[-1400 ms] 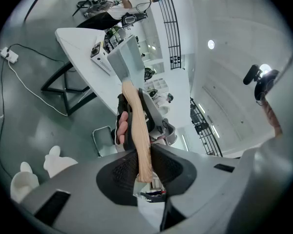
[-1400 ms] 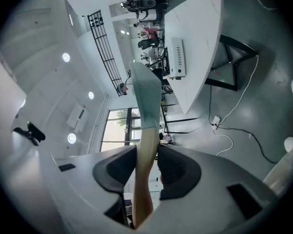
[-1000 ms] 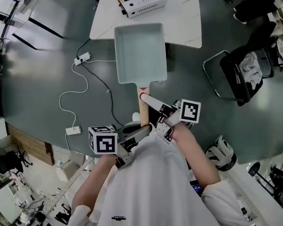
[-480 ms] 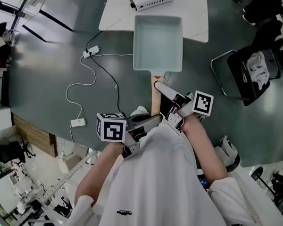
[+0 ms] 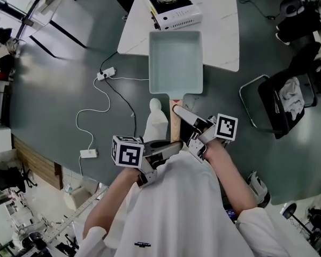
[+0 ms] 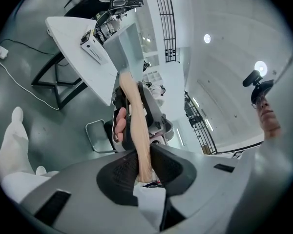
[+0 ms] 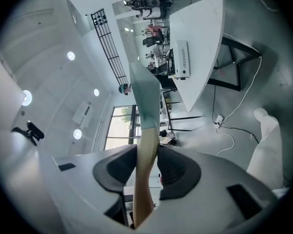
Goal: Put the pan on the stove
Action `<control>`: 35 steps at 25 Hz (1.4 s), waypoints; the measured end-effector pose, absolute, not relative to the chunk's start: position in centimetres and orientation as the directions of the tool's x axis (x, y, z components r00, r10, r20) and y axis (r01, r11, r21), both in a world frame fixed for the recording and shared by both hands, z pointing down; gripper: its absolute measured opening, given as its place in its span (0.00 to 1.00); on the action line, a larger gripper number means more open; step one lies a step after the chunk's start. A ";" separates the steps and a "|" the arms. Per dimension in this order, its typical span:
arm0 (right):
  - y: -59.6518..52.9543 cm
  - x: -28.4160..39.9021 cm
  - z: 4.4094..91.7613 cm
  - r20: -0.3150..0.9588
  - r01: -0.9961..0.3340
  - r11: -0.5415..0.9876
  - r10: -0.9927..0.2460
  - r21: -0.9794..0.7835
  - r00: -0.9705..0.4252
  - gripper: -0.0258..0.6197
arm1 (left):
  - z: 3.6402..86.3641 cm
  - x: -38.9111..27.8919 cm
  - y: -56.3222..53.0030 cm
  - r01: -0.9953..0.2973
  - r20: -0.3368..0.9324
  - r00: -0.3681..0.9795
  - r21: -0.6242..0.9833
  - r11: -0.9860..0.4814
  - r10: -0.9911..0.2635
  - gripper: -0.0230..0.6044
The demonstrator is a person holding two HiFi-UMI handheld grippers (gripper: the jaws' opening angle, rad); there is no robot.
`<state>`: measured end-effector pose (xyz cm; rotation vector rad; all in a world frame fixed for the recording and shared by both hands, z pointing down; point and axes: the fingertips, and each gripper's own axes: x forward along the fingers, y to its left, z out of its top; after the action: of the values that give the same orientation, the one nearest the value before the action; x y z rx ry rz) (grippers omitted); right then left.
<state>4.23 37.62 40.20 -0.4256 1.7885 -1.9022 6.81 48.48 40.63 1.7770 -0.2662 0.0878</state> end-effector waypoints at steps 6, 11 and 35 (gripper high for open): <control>28.1 0.6 40.9 -0.096 0.119 -0.002 -0.574 -0.993 -0.813 0.25 | 41.3 3.5 39.2 -0.144 0.137 0.989 0.968 -0.203 -0.051 0.14; 17.8 -2.0 40.2 -0.113 0.147 0.000 -0.638 -0.989 -0.762 0.25 | 40.5 0.3 29.1 -0.113 0.126 0.991 0.970 -0.215 0.047 0.14; -7.0 -3.7 39.1 -0.094 0.122 0.013 -0.718 -0.993 -0.689 0.25 | 38.6 -2.4 4.4 -0.055 0.078 0.991 0.976 -0.212 0.106 0.14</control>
<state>-3.66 -7.02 39.05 -0.6164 1.6772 -1.7432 -2.43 4.38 38.57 1.7782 0.0381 0.1467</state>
